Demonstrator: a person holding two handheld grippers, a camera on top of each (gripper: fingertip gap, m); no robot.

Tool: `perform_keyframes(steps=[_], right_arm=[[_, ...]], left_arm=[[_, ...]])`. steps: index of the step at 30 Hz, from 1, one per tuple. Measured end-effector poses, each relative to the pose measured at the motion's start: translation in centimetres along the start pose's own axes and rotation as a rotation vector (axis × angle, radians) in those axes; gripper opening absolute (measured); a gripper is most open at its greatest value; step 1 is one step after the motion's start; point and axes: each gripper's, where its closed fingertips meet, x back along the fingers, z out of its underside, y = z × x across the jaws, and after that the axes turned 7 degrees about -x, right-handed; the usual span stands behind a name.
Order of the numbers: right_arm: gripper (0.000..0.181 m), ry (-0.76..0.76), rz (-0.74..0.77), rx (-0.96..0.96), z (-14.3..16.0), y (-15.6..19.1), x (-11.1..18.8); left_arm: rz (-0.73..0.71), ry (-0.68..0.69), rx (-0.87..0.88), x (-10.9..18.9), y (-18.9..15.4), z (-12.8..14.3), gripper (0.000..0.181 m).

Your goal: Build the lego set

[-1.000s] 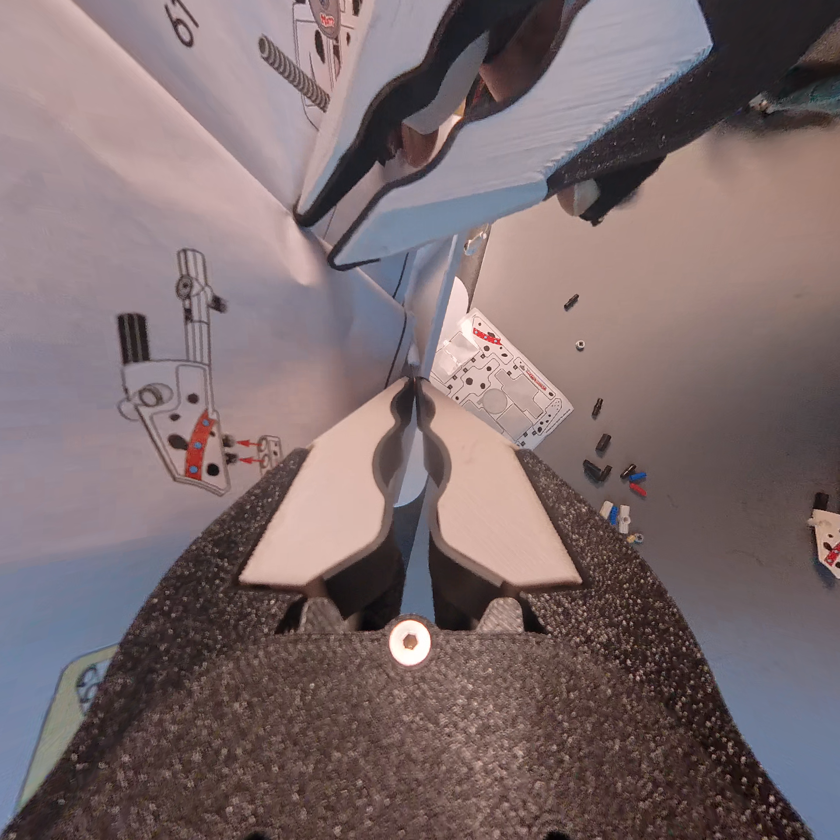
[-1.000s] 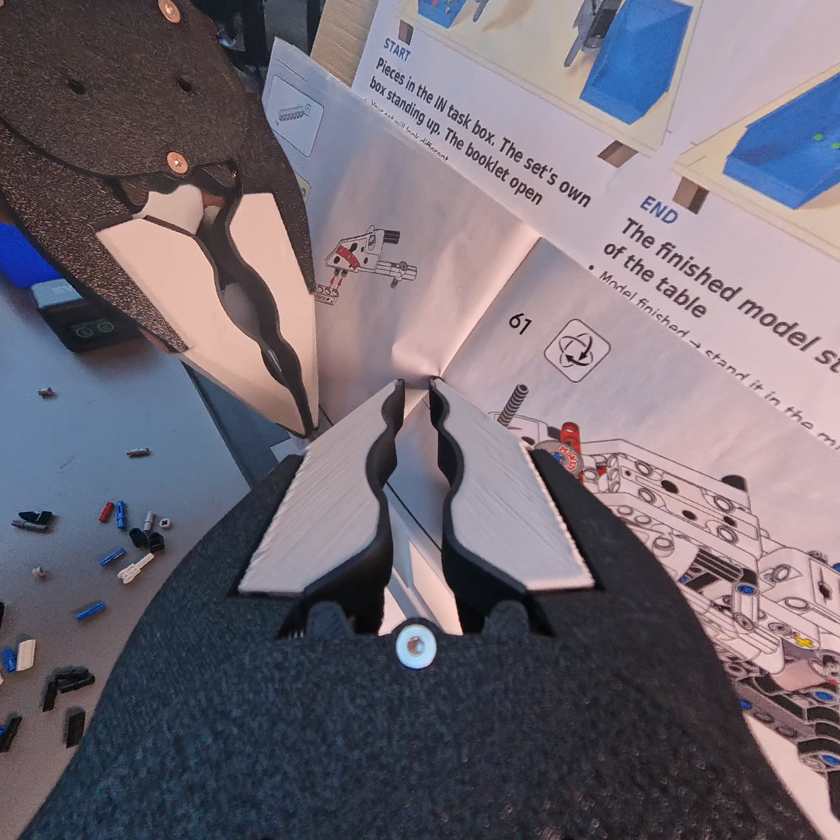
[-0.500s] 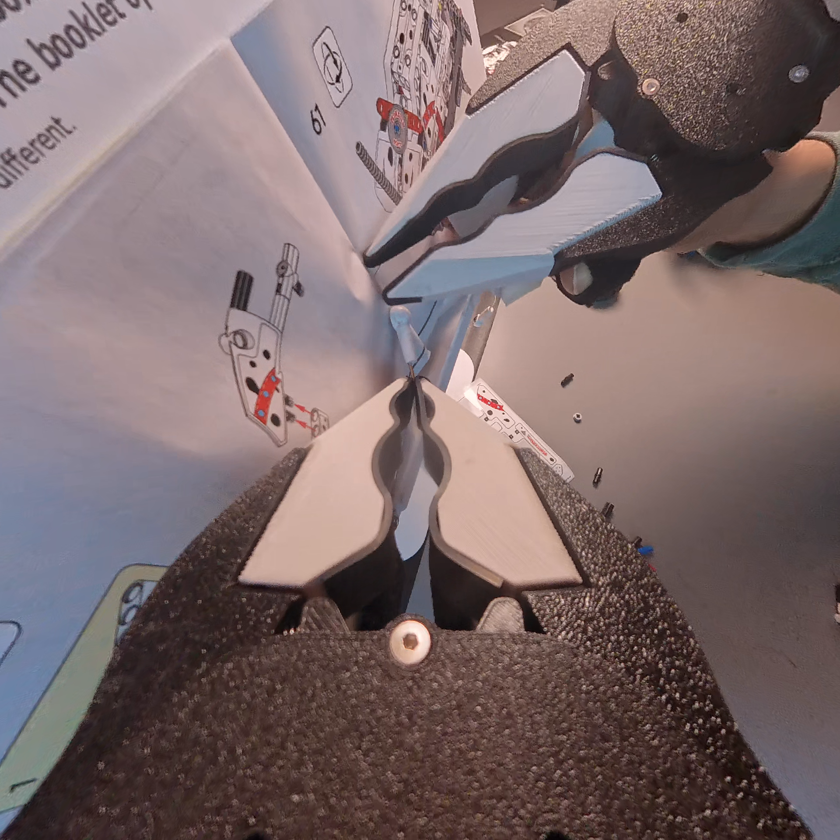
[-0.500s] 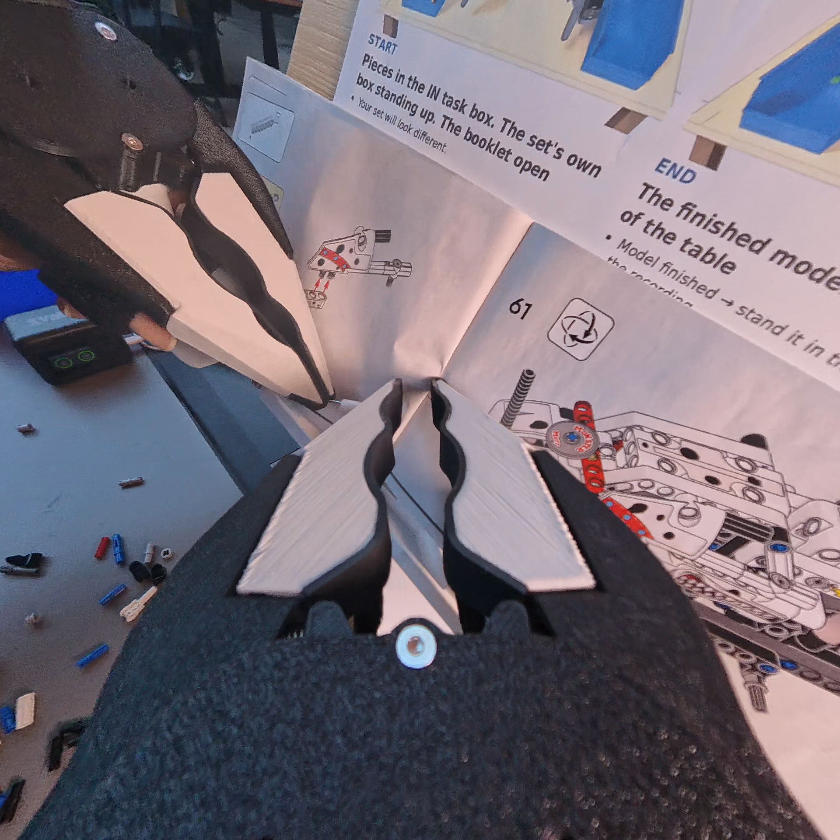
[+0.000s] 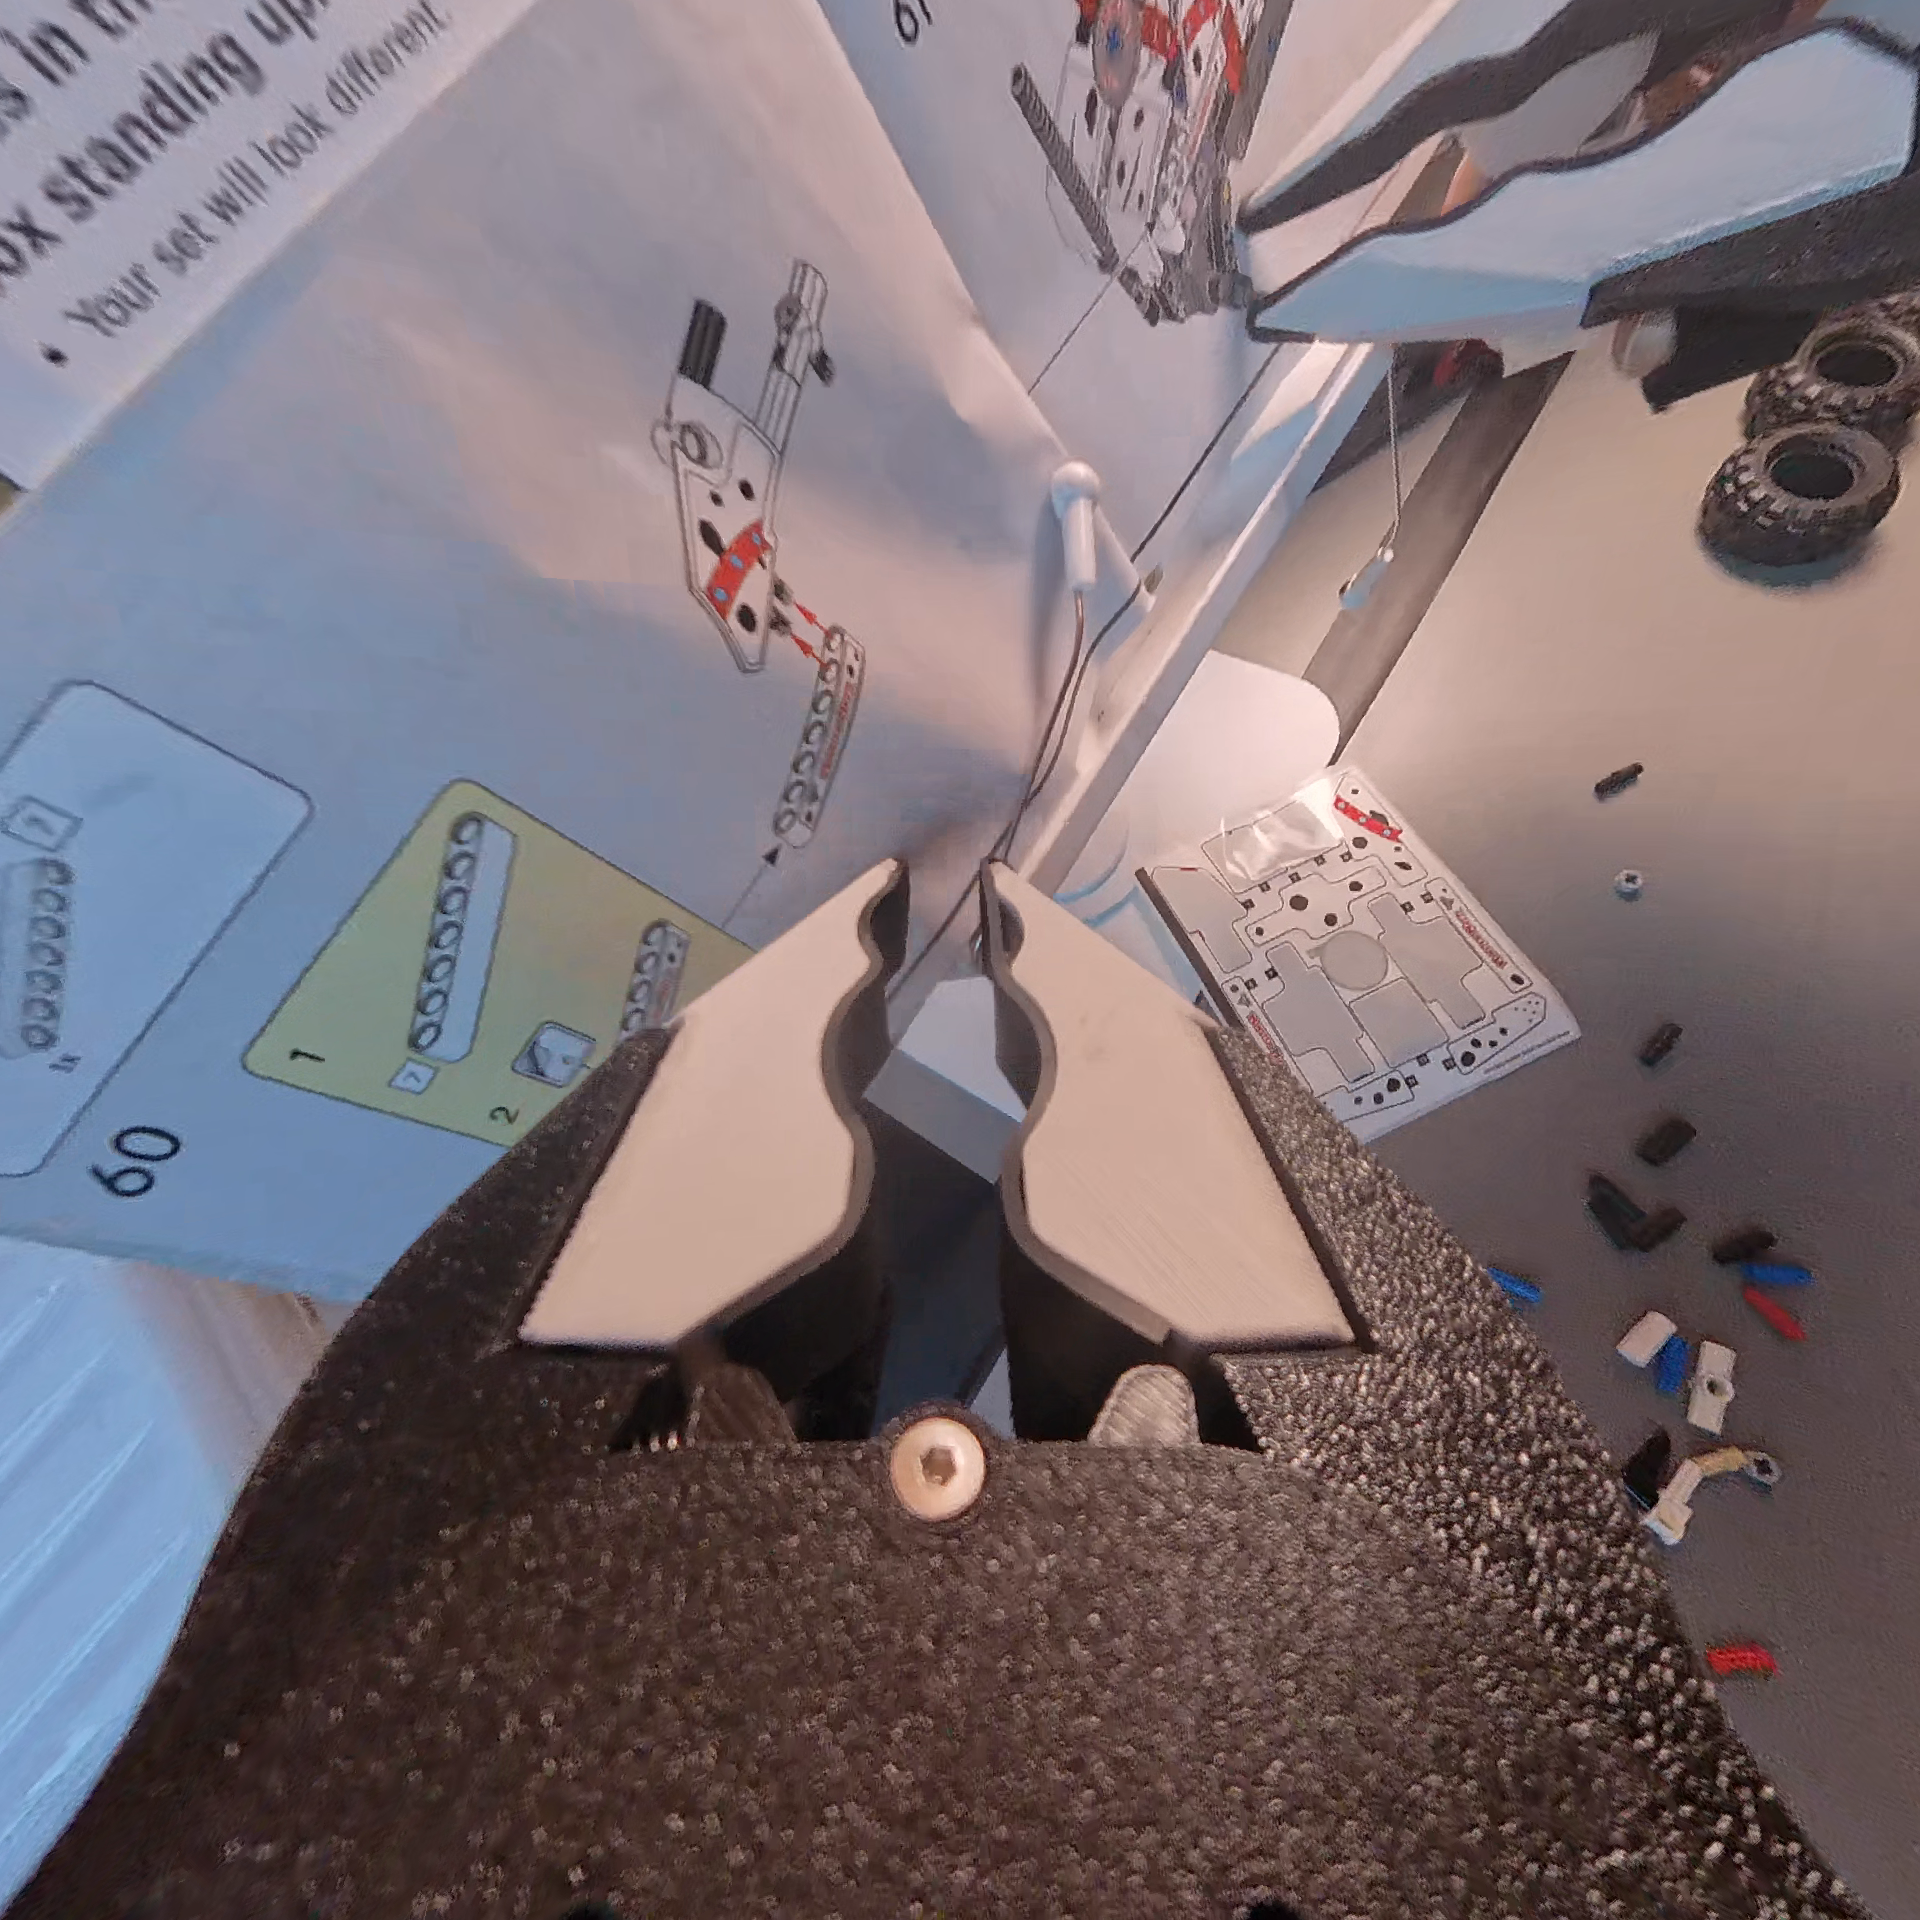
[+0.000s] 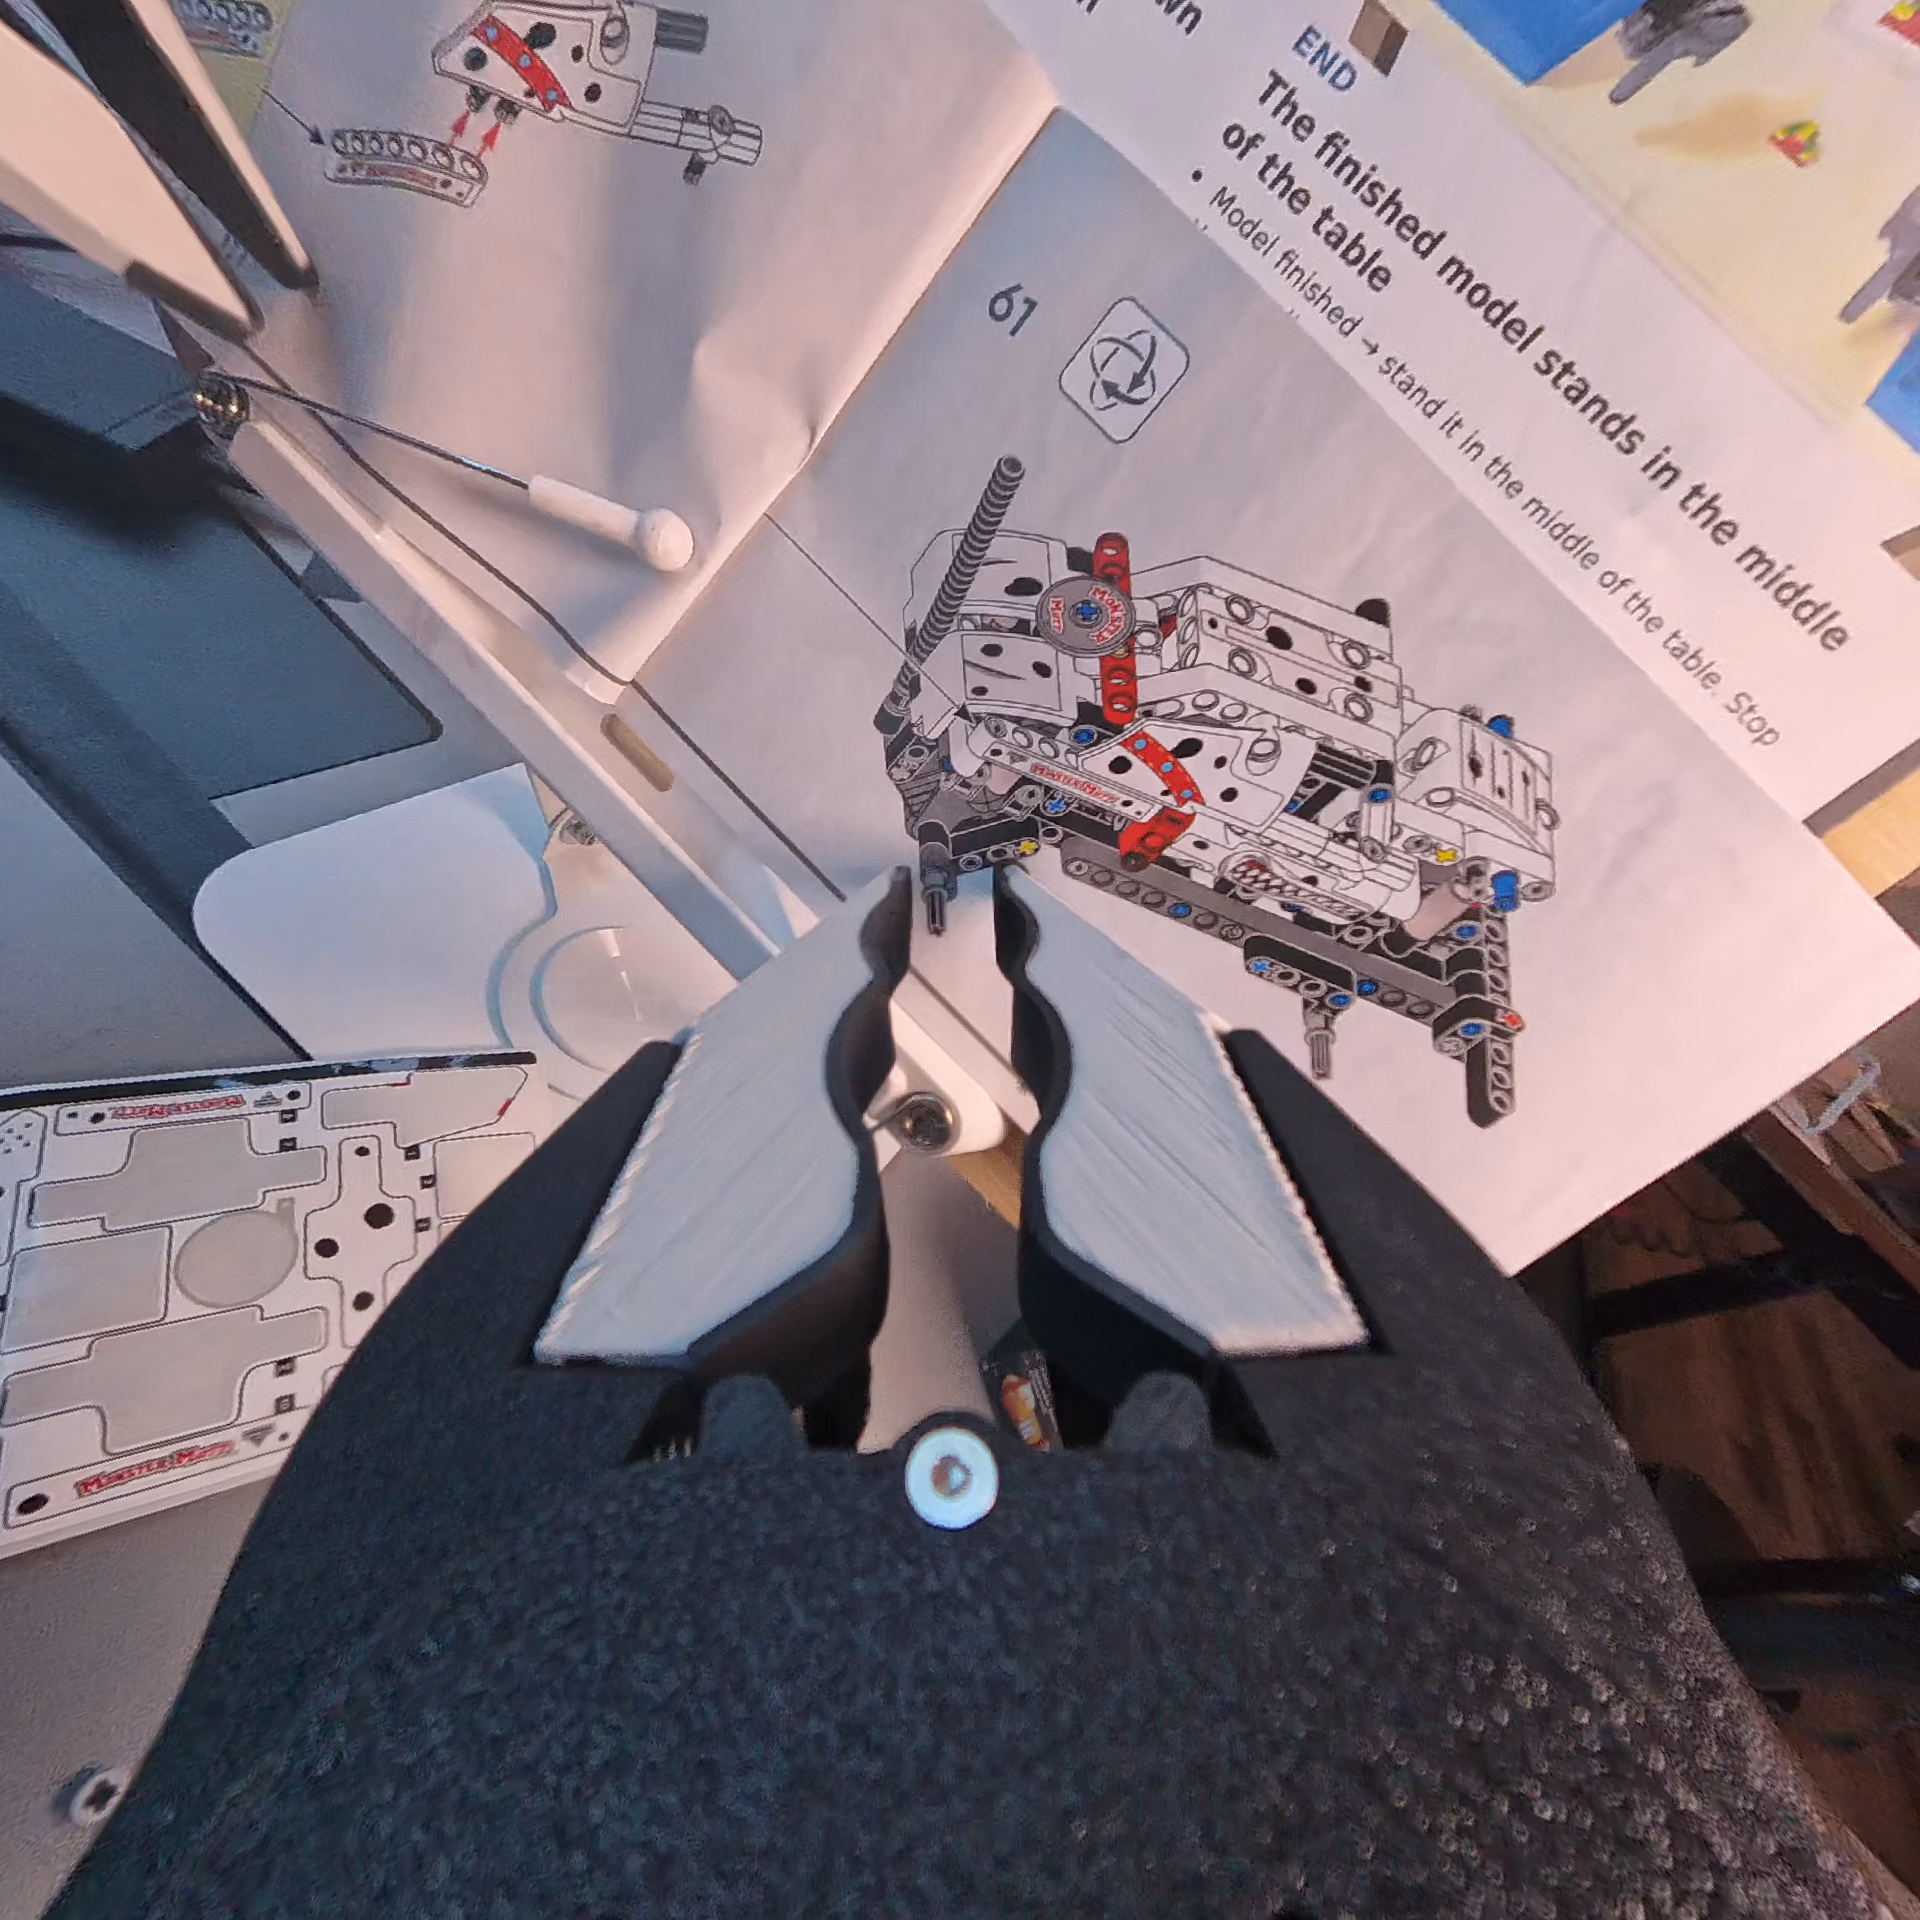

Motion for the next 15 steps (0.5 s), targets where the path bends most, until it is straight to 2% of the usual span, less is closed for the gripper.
perform_keyframes(steps=[2,6,8,11,13,15], right_arm=[[0.017,0.045,-0.013,-0.019,0.2,0.3,0.0],[0.010,0.065,-0.029,-0.044,0.5,0.1,0.0],[0.015,0.079,-0.053,-0.081,0.5,0.3,0.1],[0.025,0.061,-0.056,-0.058,0.0,0.7,0.3],[0.025,0.052,0.013,-0.028,-0.1,-0.1,0.3],[0.024,0.071,0.094,-0.092,0.4,-1.3,0.6]], left_arm=[[-0.012,-0.001,-0.041,-0.5,-0.4,0.0,0.008],[-0.066,0.022,-0.081,-0.2,-0.3,0.1,0.011],[-0.092,-0.009,-0.071,0.6,-0.2,-0.1,0.013],[-0.154,-0.080,0.040,2.3,0.5,0.2,0.015],[-0.214,-0.127,0.123,3.6,1.0,0.9,0.016],[-0.257,-0.182,0.206,5.0,0.9,1.8,0.017]])
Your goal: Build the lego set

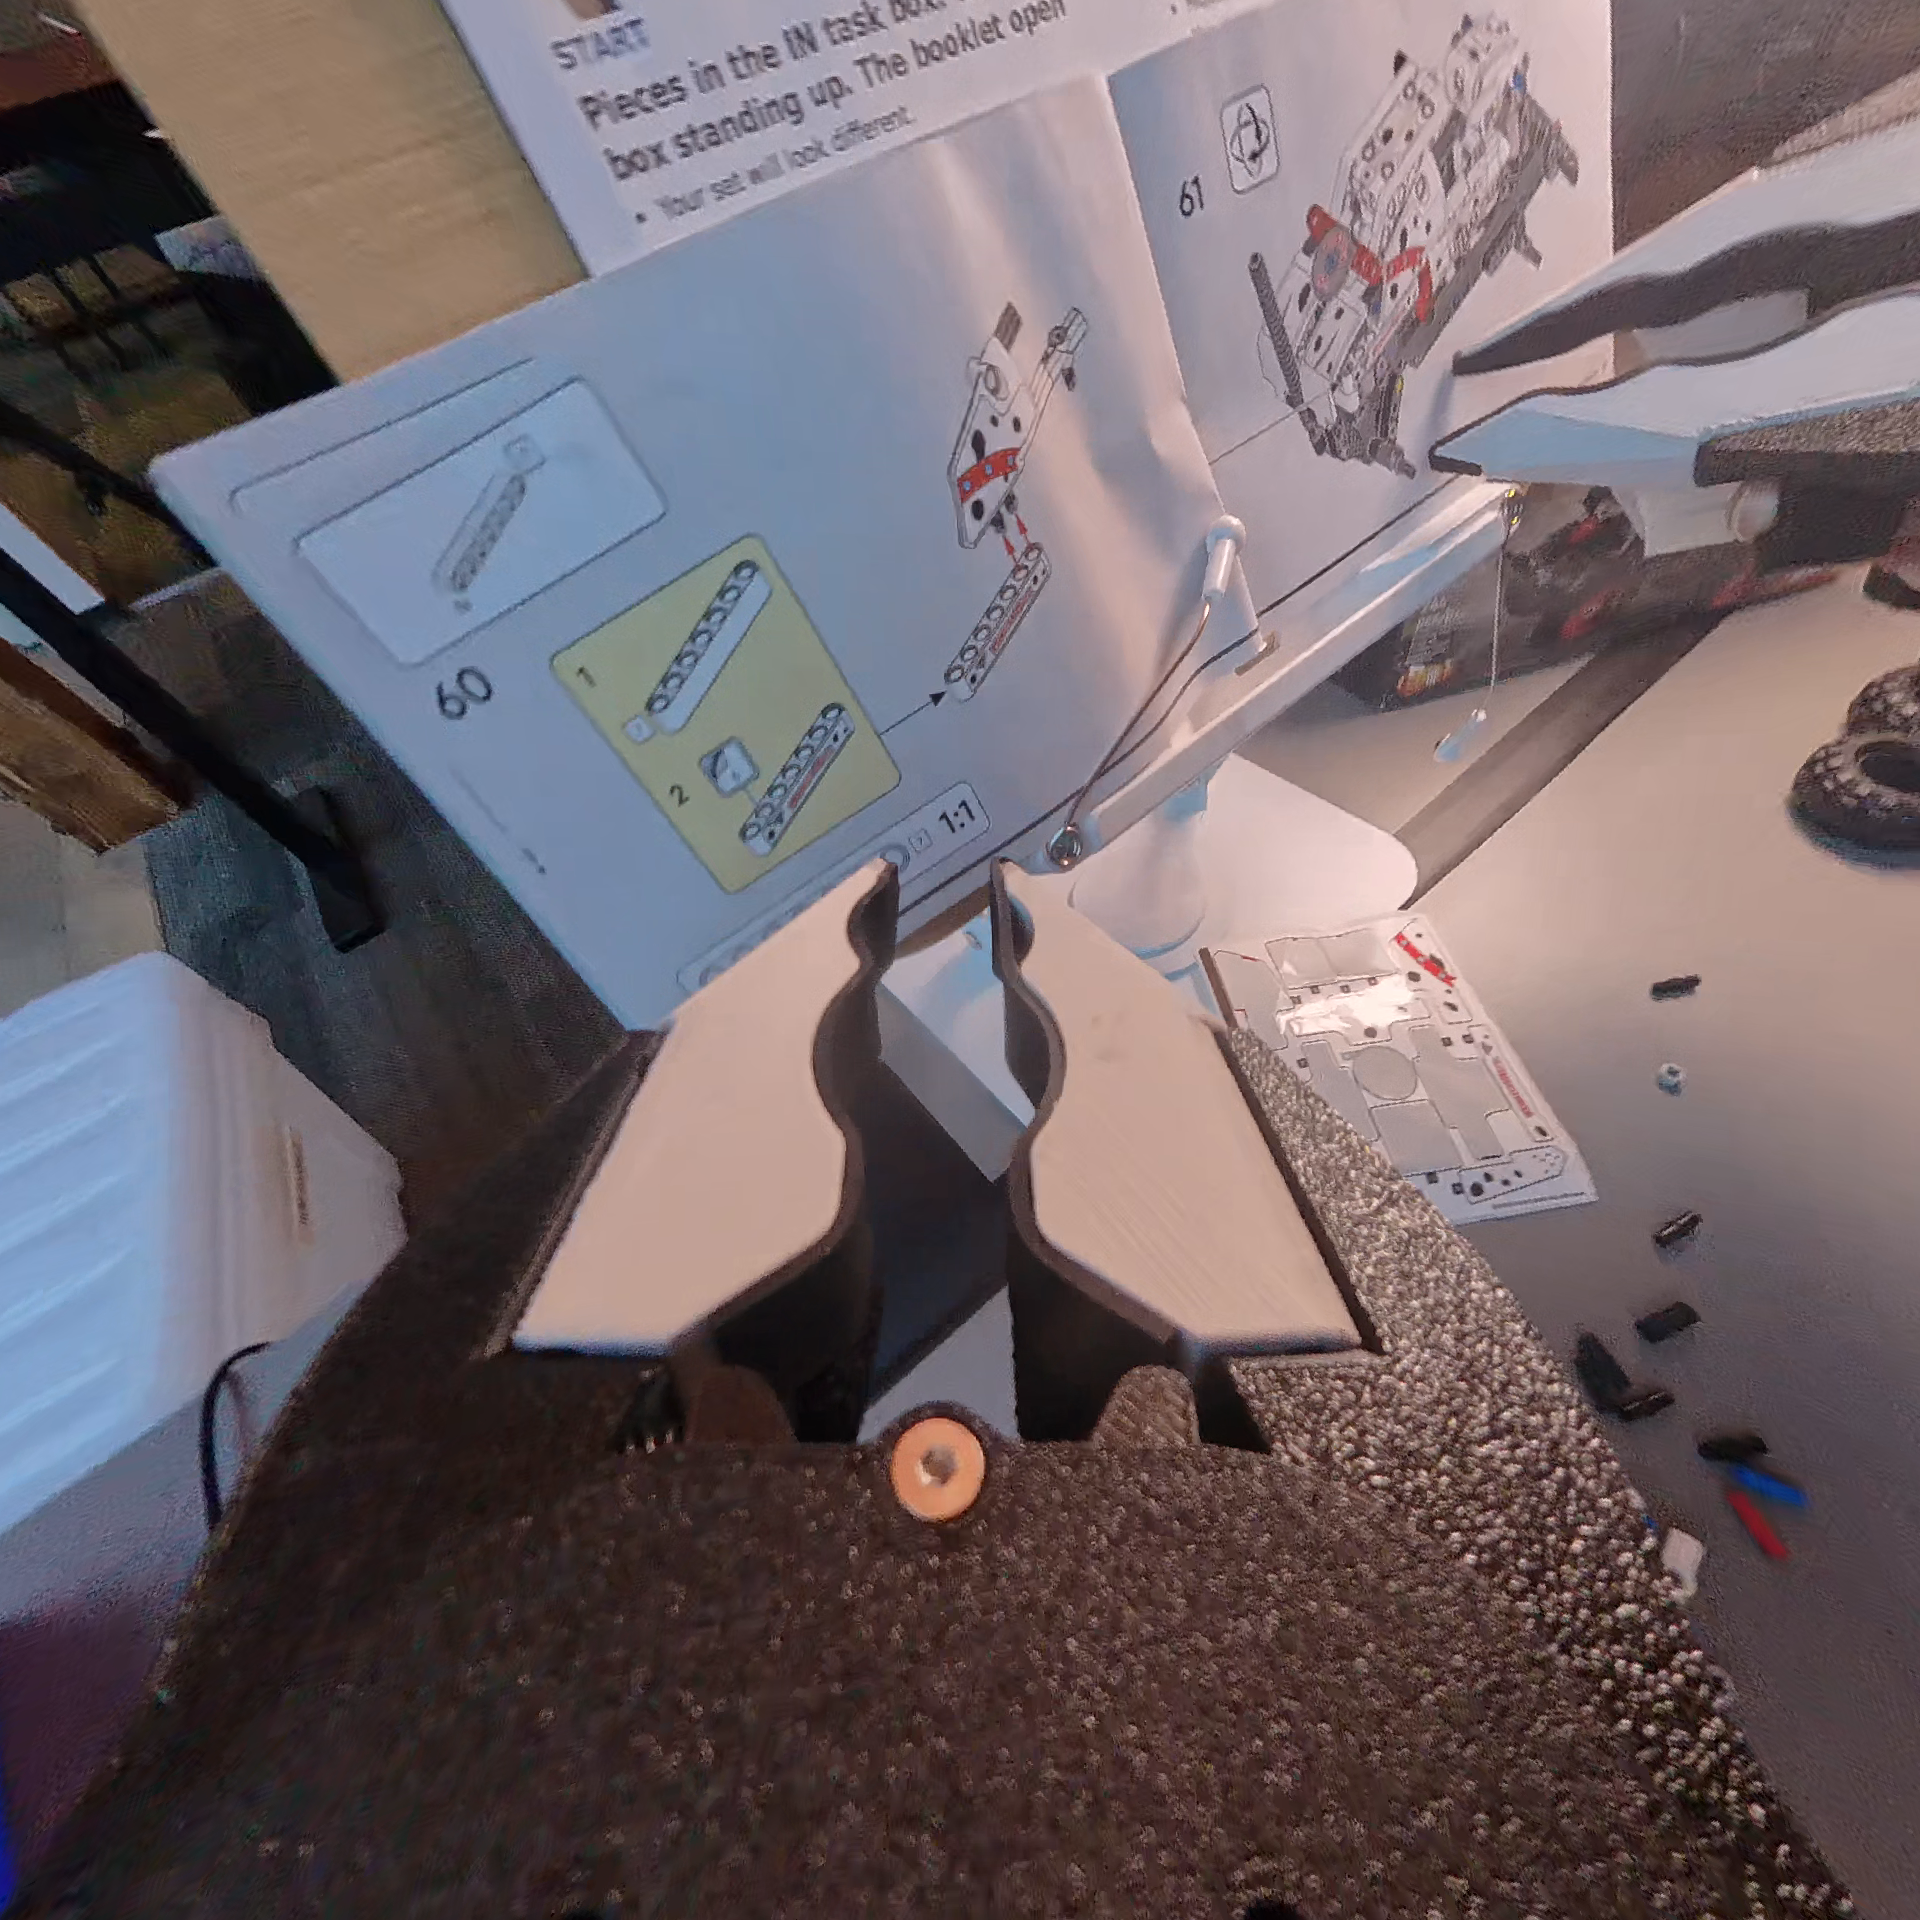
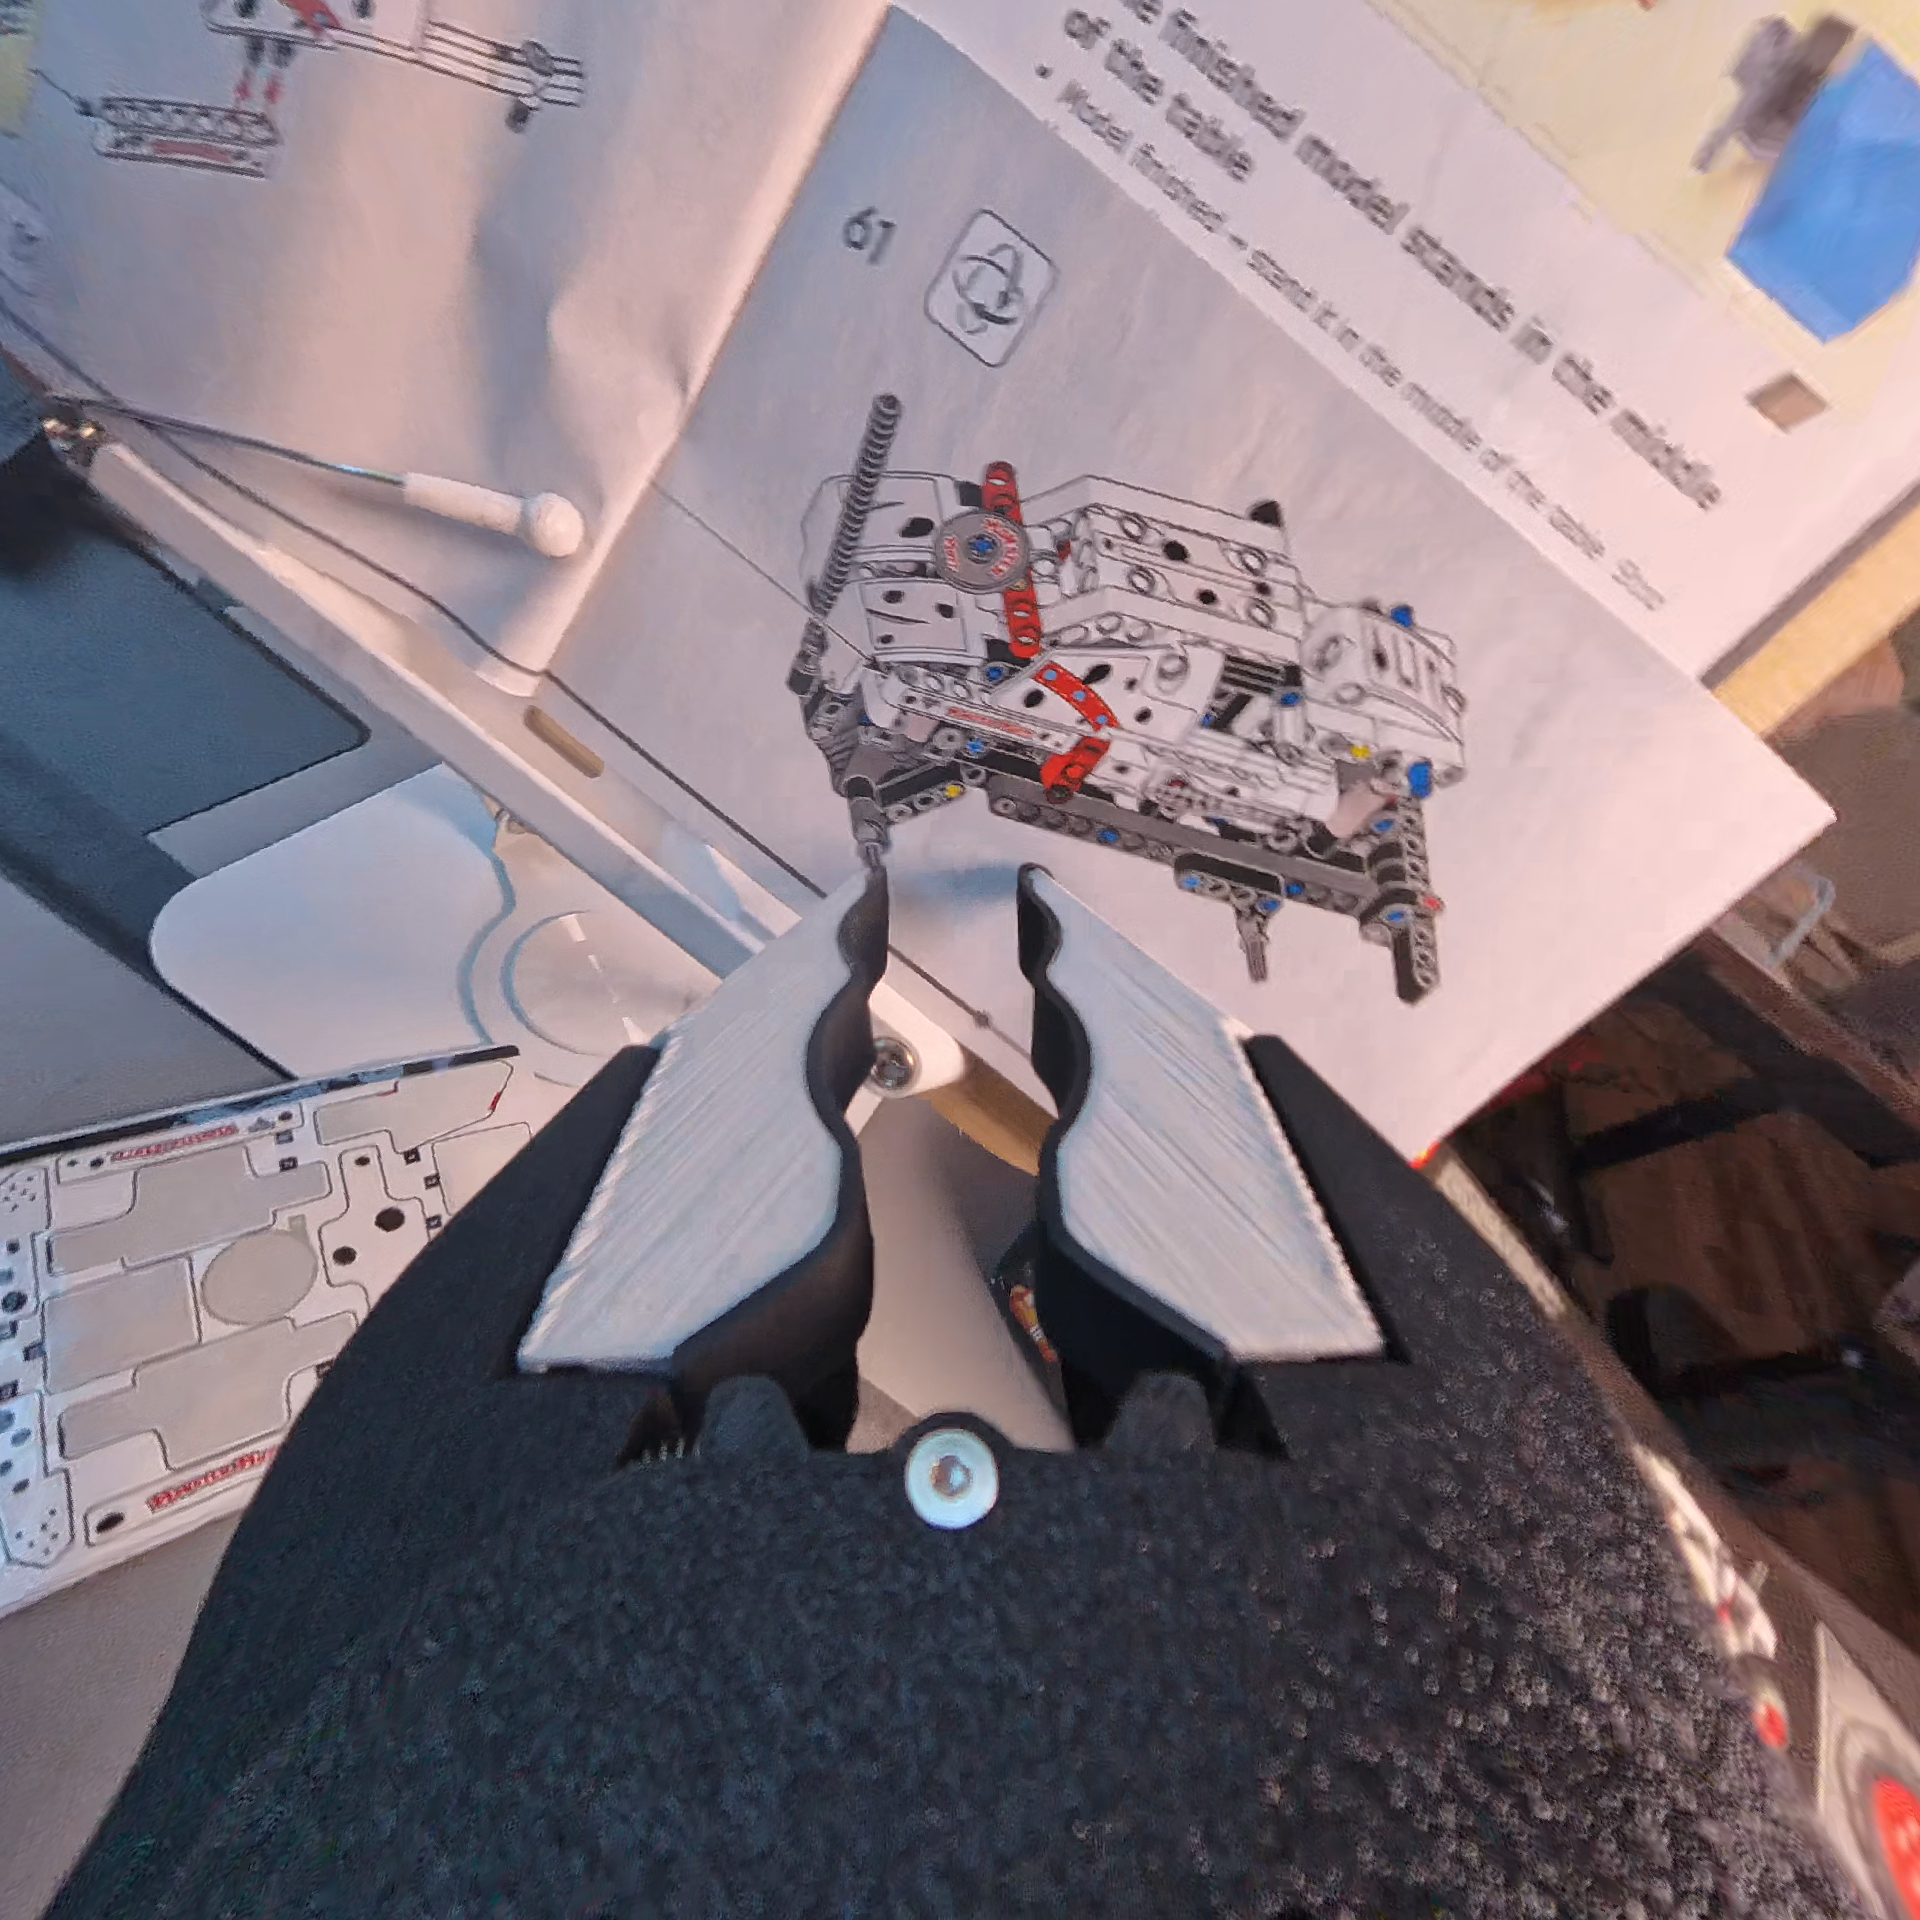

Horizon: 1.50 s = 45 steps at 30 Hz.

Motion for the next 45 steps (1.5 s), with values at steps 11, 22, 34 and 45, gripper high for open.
perform_keyframes(steps=[11,22,34,45], right_arm=[[0.020,-0.018,0.114,-0.210,1.8,-3.8,-1.6],[0.040,-0.193,-0.164,-0.308,0.9,3.0,8.7],[0.037,-0.160,-0.410,-0.281,11.8,15.0,25.8],[0.041,-0.232,-0.403,-0.363,12.7,15.4,27.1]], left_arm=[[-0.036,-0.223,0.321,6.8,-2.6,2.4,0.022],[-0.158,-0.236,0.190,12.4,-4.5,3.9,0.037],[-0.113,-0.283,0.142,18.6,-12.1,8.1,0.087],[-0.437,-0.126,0.048,32.3,-10.0,9.1,0.051]])
